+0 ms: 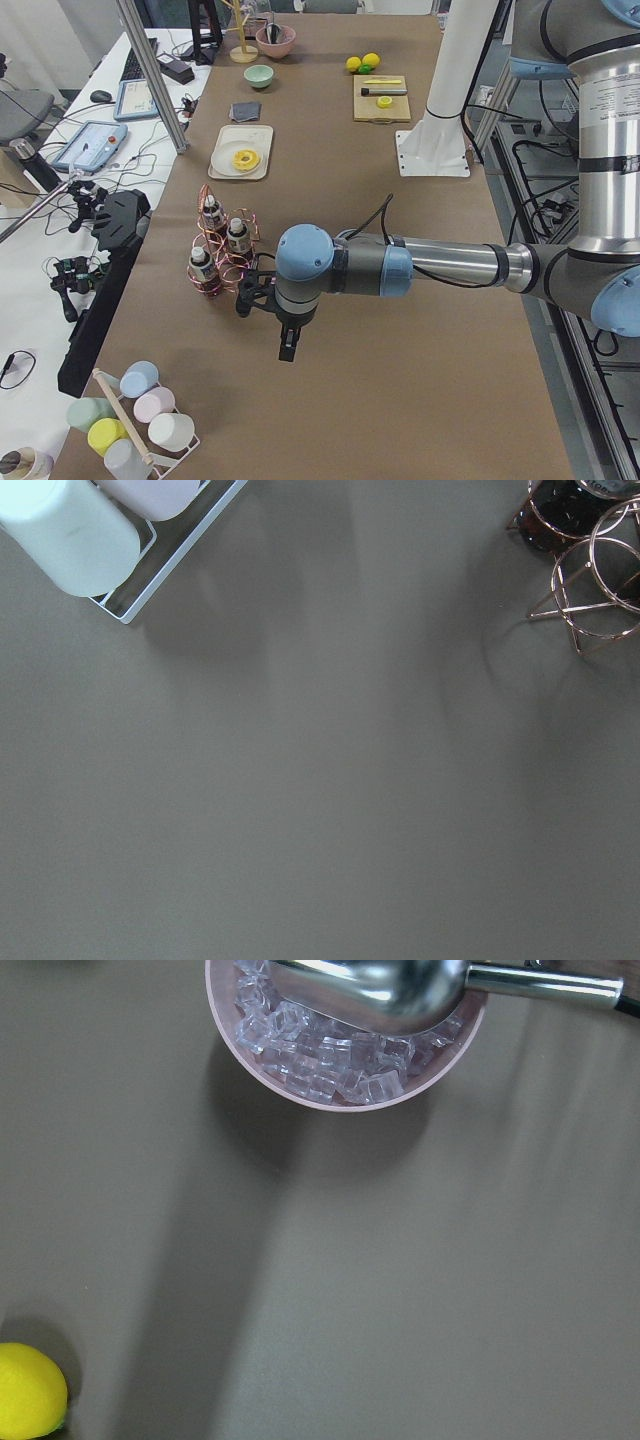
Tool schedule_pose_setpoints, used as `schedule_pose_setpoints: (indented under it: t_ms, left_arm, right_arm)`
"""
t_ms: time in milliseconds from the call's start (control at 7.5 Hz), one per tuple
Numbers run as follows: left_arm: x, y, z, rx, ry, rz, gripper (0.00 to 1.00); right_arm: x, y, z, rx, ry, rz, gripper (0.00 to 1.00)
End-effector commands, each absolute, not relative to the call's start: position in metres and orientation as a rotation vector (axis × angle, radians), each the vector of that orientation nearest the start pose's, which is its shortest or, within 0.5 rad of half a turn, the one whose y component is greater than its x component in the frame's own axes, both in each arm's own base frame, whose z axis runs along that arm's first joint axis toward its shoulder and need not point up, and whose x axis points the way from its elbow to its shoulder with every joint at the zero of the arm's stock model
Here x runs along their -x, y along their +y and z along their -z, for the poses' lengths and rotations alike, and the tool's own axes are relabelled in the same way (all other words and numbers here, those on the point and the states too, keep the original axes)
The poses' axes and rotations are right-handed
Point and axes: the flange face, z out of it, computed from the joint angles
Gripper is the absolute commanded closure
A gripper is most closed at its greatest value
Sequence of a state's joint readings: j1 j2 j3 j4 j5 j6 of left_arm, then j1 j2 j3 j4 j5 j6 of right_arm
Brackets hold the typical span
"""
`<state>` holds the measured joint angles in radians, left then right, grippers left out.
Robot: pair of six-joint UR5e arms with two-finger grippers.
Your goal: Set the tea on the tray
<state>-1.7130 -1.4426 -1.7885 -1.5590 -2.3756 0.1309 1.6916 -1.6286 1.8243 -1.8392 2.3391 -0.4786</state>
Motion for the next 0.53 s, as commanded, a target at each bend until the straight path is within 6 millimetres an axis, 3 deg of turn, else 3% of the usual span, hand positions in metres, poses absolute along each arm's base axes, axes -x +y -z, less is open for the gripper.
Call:
schedule_pose_setpoints:
  t_ms: [0,400]
  left_arm:
    - [0.1247,-0.4260,-0.6064,-0.190,0.786,-0.019,0.03]
    - [0.1266,-0.4268,-0.6087,-0.196,0.779,-0.023,0.03]
  right_arm:
    - [-0.1185,-0.4431,-0.5881,-0.164,-0.757,0.312,0.00]
    - [-0.1185,-0.4431,-0.5889,-0.162,-0.757,0.312,0.00]
